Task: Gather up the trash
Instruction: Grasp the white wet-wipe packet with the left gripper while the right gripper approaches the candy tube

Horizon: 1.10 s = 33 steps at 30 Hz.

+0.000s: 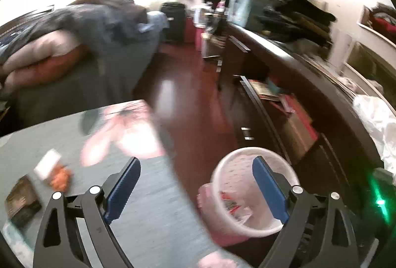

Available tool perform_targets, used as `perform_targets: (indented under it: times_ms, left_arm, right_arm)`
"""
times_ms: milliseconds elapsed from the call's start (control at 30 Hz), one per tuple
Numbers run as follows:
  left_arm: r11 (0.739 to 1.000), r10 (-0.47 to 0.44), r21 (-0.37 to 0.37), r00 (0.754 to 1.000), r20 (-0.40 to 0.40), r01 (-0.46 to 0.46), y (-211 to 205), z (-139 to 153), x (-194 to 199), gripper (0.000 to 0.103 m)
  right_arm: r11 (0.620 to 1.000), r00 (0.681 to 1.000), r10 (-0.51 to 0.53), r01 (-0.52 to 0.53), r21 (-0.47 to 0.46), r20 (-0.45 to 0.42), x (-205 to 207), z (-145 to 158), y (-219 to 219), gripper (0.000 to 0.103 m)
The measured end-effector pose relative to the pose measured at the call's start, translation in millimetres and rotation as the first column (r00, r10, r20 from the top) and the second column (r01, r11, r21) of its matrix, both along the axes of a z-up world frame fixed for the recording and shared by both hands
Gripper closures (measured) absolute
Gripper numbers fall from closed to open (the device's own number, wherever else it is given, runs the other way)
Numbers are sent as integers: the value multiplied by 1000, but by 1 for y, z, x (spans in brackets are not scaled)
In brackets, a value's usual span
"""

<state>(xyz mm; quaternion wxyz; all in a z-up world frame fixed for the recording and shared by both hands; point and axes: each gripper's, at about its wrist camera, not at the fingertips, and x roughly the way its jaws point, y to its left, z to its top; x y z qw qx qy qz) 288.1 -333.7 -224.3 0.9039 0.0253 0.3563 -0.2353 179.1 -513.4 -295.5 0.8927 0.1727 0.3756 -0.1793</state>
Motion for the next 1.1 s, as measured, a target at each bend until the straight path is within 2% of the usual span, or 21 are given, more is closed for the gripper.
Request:
perform_targets:
  times_ms: [133,267,367,467,500,600,733,867,967,1100]
  left_arm:
    - [995,100,16,995,-22,-100,49,1,2,11]
    - [974,228,26,973,-25,-227,107,2,1,11]
    - [937,347,50,938,-9,-346,157,0,-8,10]
    - [903,425,79,905,-11,-423,189,-5,-14,9]
    - [884,461,92,887,-16,-458,205,-7,-16,9]
    - [845,528,111,848,-31,-523,228,-13,-21,8]
    - [812,579,134,813,-62,-568,243,-24,-26,8]
    - [809,582,161,809,-83,-566,241,-34,-26,8]
    - [802,586,188,808,-62,-567,235,-40,-23,8]
    - [796,569,275,822,-33,-540,217,-49,-17,21]
  right_arm:
    - [996,996,90,-90,10,16,-2,16,35,22]
    - [982,982,188,-188,9,26,0,27,75,22]
    - [963,962,271,-271,-1,27,4,33,108,21]
    - [943,943,333,-333,-5,23,8,35,135,20]
    - [936,936,351,-351,-5,21,10,35,144,20]
    - [920,920,391,-391,-2,14,13,35,165,20]
    - [906,906,423,-423,2,10,13,36,180,20]
    - [899,899,437,-437,-3,8,9,38,187,20]
    - [901,901,435,-435,-4,6,7,40,187,20]
    - [906,906,424,-424,-2,9,2,44,183,20]
